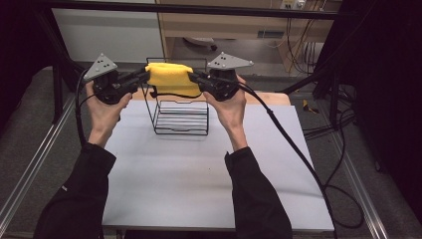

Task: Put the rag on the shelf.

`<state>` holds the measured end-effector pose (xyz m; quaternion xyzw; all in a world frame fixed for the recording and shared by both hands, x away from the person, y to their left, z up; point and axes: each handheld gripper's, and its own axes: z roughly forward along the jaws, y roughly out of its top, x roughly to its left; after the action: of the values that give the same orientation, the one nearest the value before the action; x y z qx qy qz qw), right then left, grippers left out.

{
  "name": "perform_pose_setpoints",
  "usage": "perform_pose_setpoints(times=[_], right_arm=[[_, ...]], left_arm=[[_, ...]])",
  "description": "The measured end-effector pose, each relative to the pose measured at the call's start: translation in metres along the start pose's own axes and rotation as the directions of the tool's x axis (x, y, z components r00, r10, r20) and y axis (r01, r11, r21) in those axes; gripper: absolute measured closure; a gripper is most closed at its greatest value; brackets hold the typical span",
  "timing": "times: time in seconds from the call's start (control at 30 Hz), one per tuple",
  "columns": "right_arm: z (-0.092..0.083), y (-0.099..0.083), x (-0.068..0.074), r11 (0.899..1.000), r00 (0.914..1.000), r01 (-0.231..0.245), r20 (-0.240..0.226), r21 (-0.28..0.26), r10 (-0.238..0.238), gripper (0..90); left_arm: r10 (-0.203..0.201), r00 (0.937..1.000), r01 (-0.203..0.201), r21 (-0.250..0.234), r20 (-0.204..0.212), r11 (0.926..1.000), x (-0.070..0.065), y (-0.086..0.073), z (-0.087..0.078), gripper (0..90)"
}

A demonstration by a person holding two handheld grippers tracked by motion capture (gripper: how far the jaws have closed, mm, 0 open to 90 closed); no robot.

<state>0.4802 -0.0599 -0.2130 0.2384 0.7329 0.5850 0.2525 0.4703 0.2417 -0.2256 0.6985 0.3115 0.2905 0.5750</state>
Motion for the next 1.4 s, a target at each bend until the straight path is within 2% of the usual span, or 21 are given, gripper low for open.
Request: perform_pose_setpoints(times=[0.13, 0.2, 0.3, 0.37, 0.43, 0.53, 0.63, 0.7, 0.8, 0.87, 0.93, 1.13, 1.3, 1.4], right_arm=[[-0.001, -0.006, 0.0, 1.0, 0.9996, -0.009, -0.028, 0.016, 0.01, 83.7], [-0.002, -0.008, 0.001, 1.0, 0.9992, -0.01, -0.038, 0.024, 0.01, 83.7], [-0.002, -0.01, 0.002, 0.999, 0.9989, -0.005, -0.047, 0.034, 0.007, 83.6], [-0.002, -0.012, 0.003, 0.999, 0.9988, -0.003, -0.05, 0.039, 0.005, 83.5], [-0.001, -0.013, 0.004, 0.999, 0.9985, 0.005, -0.054, 0.05, -0.002, 83.3], [-0.001, -0.015, 0.006, 0.998, 0.9979, 0.018, -0.062, 0.06, -0.015, 83.1], [-0.001, -0.017, 0.006, 0.997, 0.9974, 0.023, -0.069, 0.067, -0.019, 82.8], [-0.001, -0.019, 0.006, 0.997, 0.9971, 0.023, -0.074, 0.073, -0.018, 82.7], [-0.001, -0.023, 0.006, 0.996, 0.9963, 0.029, -0.083, 0.085, -0.022, 82.2], [0.0, -0.026, 0.006, 0.995, 0.9958, 0.029, -0.089, 0.093, -0.021, 81.9], [0.0, -0.029, 0.005, 0.995, 0.9955, 0.026, -0.093, 0.096, -0.017, 81.5], [0.003, -0.034, 0.005, 0.993, 0.9954, 0.019, -0.096, 0.115, -0.008, 79.2], [0.004, -0.035, 0.007, 0.992, 0.9947, 0.019, -0.102, 0.125, -0.006, 74.5], [0.003, -0.034, 0.008, 0.993, 0.9937, -0.004, -0.11, 0.115, 0.017, 65.7]], left_arm=[[0.005, 0.9999, -0.006, 0.045, 0.009, 0.999, -0.001, 0.0, -0.005, 77.0], [0.005, 1.0, -0.006, 0.08, 0.006, 0.9968, -0.001, 0.002, -0.008, 73.1], [0.003, 1.0, -0.003, 0.089, -0.001, 0.996, 0.001, 0.008, -0.016, 67.9], [-0.022, 0.9998, 0.021, 0.074, 0.0, 0.997, 0.004, 0.015, -0.022, 67.2], [-0.022, 0.9996, 0.023, 0.062, -0.017, 0.9978, 0.006, 0.023, -0.027, 68.9], [-0.038, 0.9991, 0.04, 0.068, -0.018, 0.9969, 0.008, 0.034, -0.026, 74.8], [-0.049, 0.9988, 0.049, 0.084, -0.005, 0.9953, 0.007, 0.038, -0.02, 82.3], [-0.039, 0.9992, 0.039, 0.123, -0.003, 0.9916, 0.004, 0.04, -0.007, 86.1], [-0.05, 0.9987, 0.048, 0.155, 0.012, 0.9867, 0.002, 0.038, 0.006, 89.4], [-0.056, 0.9981, 0.05, 0.194, 0.026, 0.9797, 0.001, 0.033, 0.011, 89.5], [-0.051, 0.9981, 0.042, 0.222, 0.034, 0.9742, 0.0, 0.027, 0.012, 89.5], [-0.072, 0.9951, 0.051, 0.274, 0.067, 0.9604, 0.002, 0.008, 0.012, 89.6], [-0.054, 0.9956, 0.03, 0.286, 0.076, 0.9576, 0.001, 0.001, 0.012, 89.6], [-0.05, 0.996, 0.026, 0.292, 0.075, 0.9562, 0.0, -0.004, 0.013, 89.7]])
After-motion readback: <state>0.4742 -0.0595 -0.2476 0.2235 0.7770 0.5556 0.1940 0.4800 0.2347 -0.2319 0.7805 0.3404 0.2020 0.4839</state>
